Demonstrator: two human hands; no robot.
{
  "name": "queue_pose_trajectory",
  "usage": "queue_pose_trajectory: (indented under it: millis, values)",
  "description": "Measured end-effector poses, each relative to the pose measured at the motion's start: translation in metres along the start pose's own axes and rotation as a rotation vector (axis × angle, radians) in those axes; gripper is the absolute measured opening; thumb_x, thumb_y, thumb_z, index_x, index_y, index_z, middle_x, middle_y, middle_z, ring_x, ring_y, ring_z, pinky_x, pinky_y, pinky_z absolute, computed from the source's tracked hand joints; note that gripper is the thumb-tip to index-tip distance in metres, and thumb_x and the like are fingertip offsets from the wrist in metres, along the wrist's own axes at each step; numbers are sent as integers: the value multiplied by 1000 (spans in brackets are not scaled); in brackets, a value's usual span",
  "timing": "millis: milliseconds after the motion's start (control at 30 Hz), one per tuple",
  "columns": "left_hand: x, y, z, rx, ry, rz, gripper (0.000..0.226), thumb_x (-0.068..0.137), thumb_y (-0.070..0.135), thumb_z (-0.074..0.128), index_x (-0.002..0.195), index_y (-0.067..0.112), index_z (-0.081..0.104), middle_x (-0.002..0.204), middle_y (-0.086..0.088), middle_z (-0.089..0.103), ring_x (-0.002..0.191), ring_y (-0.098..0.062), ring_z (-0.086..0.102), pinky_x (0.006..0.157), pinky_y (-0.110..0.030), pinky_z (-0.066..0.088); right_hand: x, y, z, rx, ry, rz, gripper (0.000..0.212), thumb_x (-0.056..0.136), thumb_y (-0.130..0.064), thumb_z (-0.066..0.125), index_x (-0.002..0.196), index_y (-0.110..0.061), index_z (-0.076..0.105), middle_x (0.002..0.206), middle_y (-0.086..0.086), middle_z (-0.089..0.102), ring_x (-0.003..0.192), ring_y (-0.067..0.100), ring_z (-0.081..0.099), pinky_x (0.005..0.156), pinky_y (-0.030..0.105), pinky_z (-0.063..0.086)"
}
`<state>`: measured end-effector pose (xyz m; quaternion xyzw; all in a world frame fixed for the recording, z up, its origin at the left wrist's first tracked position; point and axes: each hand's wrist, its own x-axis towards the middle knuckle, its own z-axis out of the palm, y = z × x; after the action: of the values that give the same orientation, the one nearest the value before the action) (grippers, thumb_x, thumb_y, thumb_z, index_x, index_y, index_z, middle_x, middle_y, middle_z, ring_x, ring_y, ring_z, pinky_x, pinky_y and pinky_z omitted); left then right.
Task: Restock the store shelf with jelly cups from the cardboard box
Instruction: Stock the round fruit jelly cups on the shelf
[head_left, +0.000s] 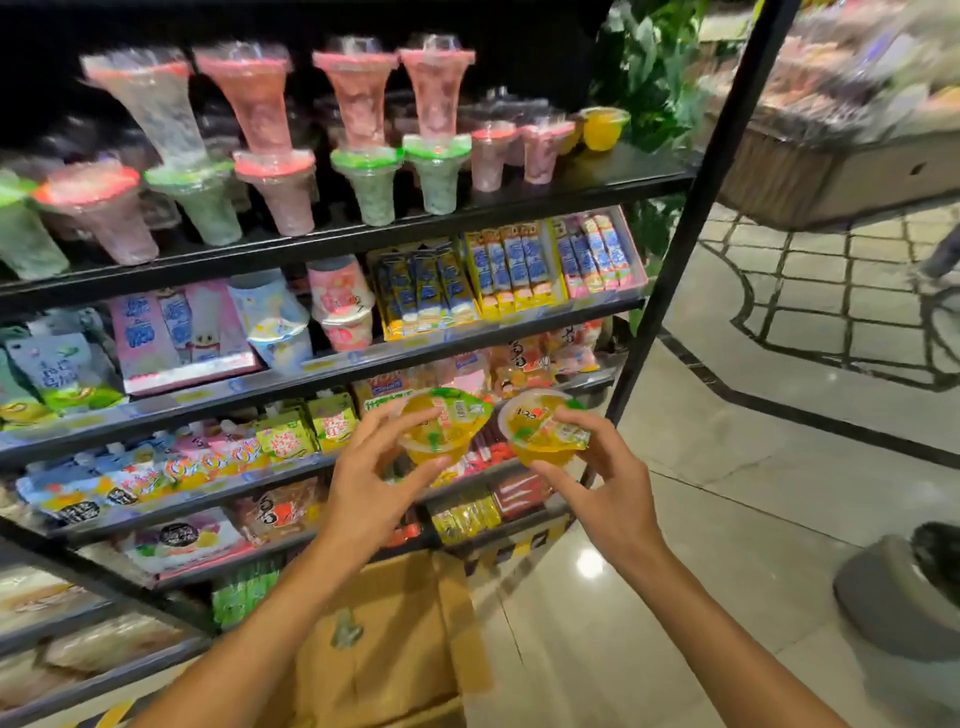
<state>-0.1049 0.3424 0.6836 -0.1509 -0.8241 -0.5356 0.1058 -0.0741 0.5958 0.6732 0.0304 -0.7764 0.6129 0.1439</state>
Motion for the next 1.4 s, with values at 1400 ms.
queue_pose_trajectory:
  millis: [1400]
  values:
    - [424, 84, 246, 39, 230, 143, 41, 98, 14, 64, 135, 25, 52, 142, 2, 37, 117, 17, 33, 97, 7, 19, 456, 31, -156, -116, 215, -146, 46, 88, -30, 79, 117, -27, 43, 112, -4, 66, 99, 4, 67, 74, 12, 53]
